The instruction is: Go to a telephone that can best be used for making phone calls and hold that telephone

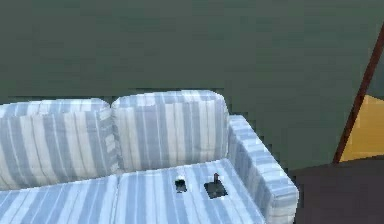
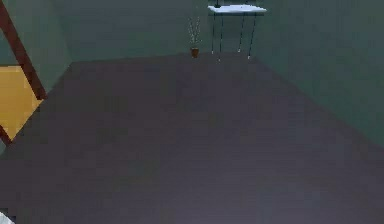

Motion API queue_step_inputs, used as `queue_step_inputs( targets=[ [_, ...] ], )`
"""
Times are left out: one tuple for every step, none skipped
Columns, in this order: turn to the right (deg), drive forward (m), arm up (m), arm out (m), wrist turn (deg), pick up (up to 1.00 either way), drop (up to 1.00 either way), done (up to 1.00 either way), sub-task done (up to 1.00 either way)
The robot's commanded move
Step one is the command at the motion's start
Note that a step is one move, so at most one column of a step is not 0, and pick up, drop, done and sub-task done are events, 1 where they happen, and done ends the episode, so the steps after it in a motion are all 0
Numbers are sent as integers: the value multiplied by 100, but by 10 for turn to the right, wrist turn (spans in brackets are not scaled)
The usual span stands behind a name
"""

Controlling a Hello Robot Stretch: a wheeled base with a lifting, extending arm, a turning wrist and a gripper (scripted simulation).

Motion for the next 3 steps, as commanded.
queue_step_inputs(
  targets=[
    [-450,0,0,0,0,0,0,0,0],
    [-450,0,0,0,0,0,0,0,0],
    [-30,0,0,0,0,0,0,0,0]
  ],
)
